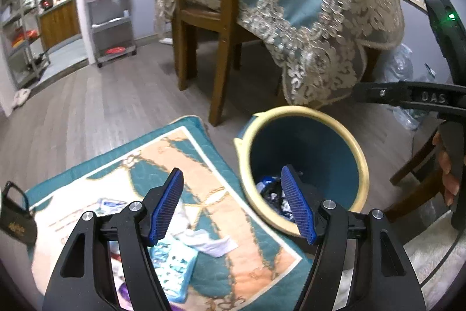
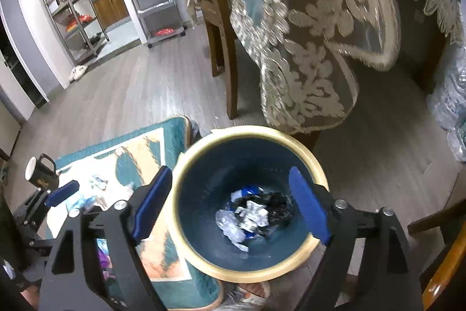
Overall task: Collect trash
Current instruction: 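Open the left tool to drop the clear bag while the right tool drops the black bag, then move both tools back over the remaining trash on the cushion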
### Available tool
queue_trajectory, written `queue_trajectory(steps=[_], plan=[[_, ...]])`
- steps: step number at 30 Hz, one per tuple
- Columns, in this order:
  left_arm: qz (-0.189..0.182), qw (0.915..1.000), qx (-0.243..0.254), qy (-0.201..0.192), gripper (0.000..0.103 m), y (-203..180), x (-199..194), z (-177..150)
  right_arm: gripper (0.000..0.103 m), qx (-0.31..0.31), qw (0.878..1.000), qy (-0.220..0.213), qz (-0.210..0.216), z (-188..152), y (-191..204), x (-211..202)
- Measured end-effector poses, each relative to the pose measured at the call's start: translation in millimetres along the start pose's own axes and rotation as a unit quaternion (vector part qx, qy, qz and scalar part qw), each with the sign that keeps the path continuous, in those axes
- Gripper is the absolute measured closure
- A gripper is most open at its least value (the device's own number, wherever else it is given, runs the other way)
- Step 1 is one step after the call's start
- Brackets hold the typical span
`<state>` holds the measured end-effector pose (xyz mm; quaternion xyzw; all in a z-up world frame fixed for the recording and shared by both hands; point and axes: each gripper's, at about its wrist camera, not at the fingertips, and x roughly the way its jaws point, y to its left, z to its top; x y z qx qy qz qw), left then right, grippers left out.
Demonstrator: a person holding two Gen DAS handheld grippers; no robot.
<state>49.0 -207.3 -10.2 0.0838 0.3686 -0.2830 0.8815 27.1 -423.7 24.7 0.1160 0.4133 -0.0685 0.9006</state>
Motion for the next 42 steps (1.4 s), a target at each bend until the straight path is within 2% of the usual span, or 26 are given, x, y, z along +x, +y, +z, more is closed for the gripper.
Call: queue_trajectory(steps=[5, 17, 29, 33, 37, 42], plan=[[0.017, 0.9997, -0.014, -0.005, 0.032, 18.4, -13.0, -3.8, 0.017, -0.002, 1.000, -0.012, 0.018, 3.8, 22.2, -8.7], [0.054, 0.9973, -0.048, -0.010, 0.032, 64.7, -39.5, -21.8, 0.016, -0.029, 0.999, -0.010, 0.044, 4.9, 74.9, -4.5], [0.101, 0.9905, -0.093, -0.003, 0.032, 118.6, -61.7, -45.6, 0.016, -0.045, 0.997, 0.023, 0.064, -1.6, 120.4, 18.8], [0.118, 0.9863, -0.115, -0.001, 0.032, 140.0, -71.1, -55.6, 0.016, -0.032, 0.996, 0.039, 0.072, -5.9, 129.9, 28.2], [0.146, 0.9808, -0.130, 0.001, 0.032, 162.6, -76.5, -66.9, 0.016, -0.011, 0.995, 0.077, 0.061, -15.3, 142.7, 52.6], [0.187, 0.9663, -0.176, 0.021, 0.032, 201.8, -78.1, -90.8, 0.016, -0.045, 0.996, 0.067, 0.036, -26.1, 165.3, 73.0]])
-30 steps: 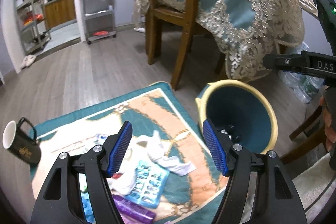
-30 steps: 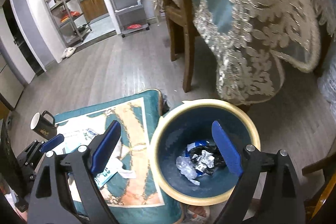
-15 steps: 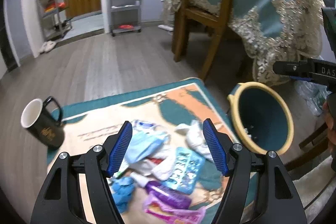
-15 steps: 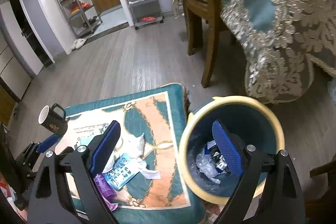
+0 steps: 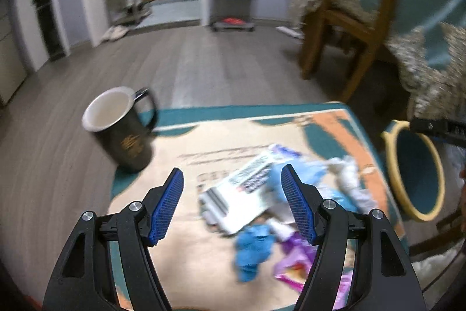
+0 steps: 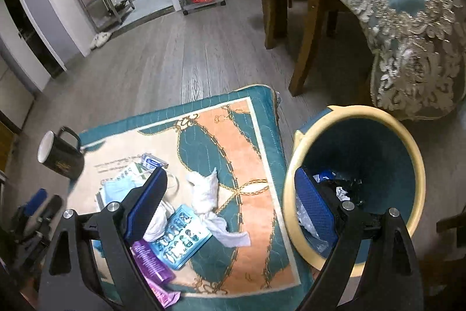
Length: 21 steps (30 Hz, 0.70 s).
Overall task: Collect trash
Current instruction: 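Move both tools back over the remaining trash on the cushion, then grasp the white tissue with the right tool while the left tool grasps the blue mask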
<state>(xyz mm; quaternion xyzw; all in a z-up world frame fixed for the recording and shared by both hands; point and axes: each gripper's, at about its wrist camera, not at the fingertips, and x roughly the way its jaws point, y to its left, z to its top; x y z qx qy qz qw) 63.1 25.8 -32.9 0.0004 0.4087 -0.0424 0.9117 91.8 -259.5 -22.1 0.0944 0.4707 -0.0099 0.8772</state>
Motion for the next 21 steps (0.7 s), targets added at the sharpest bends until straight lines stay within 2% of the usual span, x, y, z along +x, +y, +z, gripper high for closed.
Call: queue_trajectory(steps=[5, 8, 15, 20, 21], plan=[[0.022, 0.9990, -0.039, 0.007, 0.032, 28.1, 7.8, -4.3, 0.016, 0.030, 0.999, 0.029, 0.017, -7.4, 4.2, 25.3], [0.024, 0.9986, -0.046, 0.015, 0.032, 32.2, 13.6, -6.9, 0.016, 0.030, 0.999, 0.038, 0.018, -9.1, 8.8, 35.3], [-0.014, 0.9992, -0.032, 0.021, 0.032, 11.1, 24.5, -5.6, 0.017, 0.007, 0.997, 0.077, 0.010, -21.4, 15.4, 69.9], [-0.046, 0.9984, 0.014, 0.029, 0.032, -18.4, 31.0, -6.3, 0.036, -0.025, 0.993, 0.116, 0.013, -31.4, 14.9, 92.8], [-0.053, 0.9979, 0.022, 0.030, 0.033, -24.2, 32.6, -6.4, 0.037, -0.025, 0.992, 0.122, 0.015, -33.6, 13.2, 94.9]])
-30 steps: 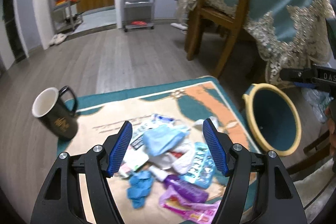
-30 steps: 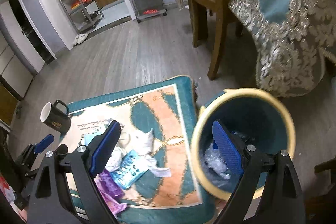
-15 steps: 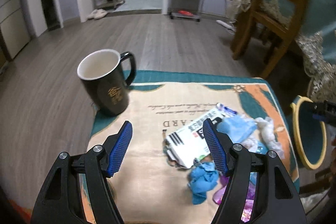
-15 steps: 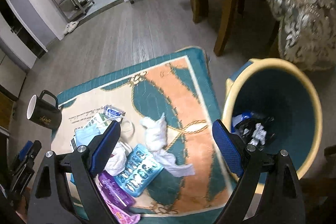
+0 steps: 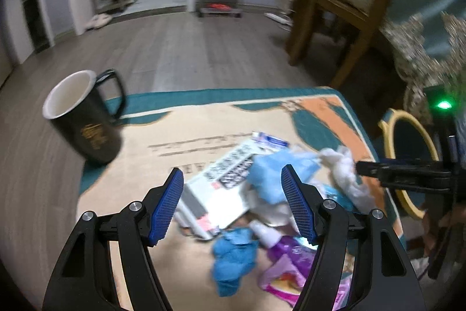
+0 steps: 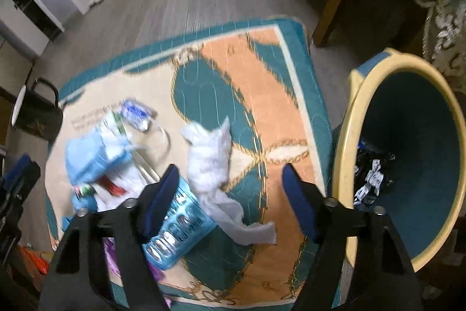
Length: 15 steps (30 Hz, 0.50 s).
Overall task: Collect trash
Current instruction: 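Grasp the white tissue with the right tool while the left tool grasps the blue mask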
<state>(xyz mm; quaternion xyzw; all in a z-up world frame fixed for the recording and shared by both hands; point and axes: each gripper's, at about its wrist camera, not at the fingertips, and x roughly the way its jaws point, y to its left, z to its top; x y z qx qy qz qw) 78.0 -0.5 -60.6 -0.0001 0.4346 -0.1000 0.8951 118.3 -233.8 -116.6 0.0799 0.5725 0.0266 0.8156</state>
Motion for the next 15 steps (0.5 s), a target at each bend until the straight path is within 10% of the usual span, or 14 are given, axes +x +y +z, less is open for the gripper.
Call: queue_trajectory(steps=[10, 15], plan=[[-0.030, 0.9987, -0.006, 0.041, 0.047, -21.4, 32.5, 1.9, 0.054, 0.001, 0.999, 0.043, 0.025, -11.6, -6.7, 21.8], [-0.038, 0.9976, -0.008, 0.057, 0.087, -23.2, 39.3, 0.3, 0.075, -0.007, 0.998, 0.046, 0.037, -11.9, -6.3, 20.2]])
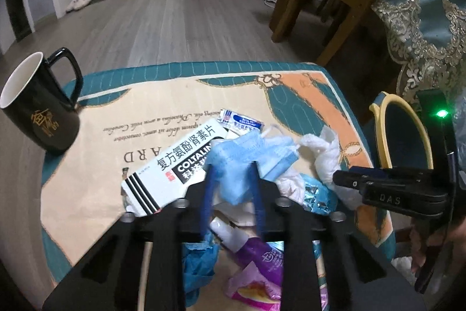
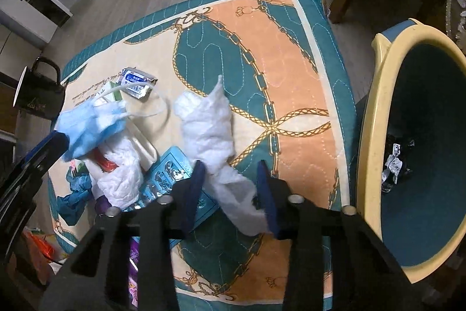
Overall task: Collect trash
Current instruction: 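Grasp the white tissue with the right tool while the left tool grasps the blue mask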
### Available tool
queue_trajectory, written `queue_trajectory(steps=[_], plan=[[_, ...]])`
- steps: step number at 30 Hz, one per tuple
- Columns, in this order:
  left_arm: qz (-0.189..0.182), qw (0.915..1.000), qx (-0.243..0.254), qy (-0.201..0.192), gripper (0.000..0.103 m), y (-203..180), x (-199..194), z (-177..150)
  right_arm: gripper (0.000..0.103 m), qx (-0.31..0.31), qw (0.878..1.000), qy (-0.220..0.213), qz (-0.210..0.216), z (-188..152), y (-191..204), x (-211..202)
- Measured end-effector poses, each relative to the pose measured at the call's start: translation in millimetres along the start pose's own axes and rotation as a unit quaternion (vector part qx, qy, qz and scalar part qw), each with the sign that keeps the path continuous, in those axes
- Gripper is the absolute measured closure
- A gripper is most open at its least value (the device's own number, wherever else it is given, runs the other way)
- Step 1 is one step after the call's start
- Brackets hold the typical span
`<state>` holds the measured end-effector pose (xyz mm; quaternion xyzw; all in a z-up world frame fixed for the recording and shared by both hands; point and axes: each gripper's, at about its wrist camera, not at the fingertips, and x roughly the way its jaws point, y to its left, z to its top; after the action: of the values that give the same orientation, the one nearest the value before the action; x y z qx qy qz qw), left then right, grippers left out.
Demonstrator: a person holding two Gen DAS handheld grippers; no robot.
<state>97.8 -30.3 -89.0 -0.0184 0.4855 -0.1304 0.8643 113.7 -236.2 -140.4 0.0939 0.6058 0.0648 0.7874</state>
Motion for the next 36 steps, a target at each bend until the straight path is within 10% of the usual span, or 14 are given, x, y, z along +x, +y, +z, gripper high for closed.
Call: queue_trajectory(steps=[11, 18, 23, 33, 36], plan=[[0.002, 0.9995, 0.014, -0.028, 0.097, -6.0, -17.7, 4.1, 0.101, 0.003, 0.999, -0.039, 0.000, 2.1, -1.5, -23.6], [0.021, 0.9974, 0.013, -0.067, 0.097, -7.9, -44.0, 11.6, 0.099, 0.020, 0.998, -0.050, 0.021, 2.1, -7.9, -30.9], [0.028, 0.9967, 0.004, -0.075, 0.097, -2.4, -50.6, 14.1, 0.065, 0.009, 0.999, -0.036, -0.002, 1.7, -3.0, -14.9], [0.029, 0.9965, 0.001, -0.078, 0.097, -0.4, -48.5, 15.9, 0.065, -0.018, 0.999, -0.025, 0.007, 1.1, 17.5, 8.2], [0.030, 0.9964, 0.006, -0.080, 0.097, -1.6, -49.4, 16.2, 0.085, -0.023, 1.000, -0.014, -0.008, 0.2, 16.1, 15.1]])
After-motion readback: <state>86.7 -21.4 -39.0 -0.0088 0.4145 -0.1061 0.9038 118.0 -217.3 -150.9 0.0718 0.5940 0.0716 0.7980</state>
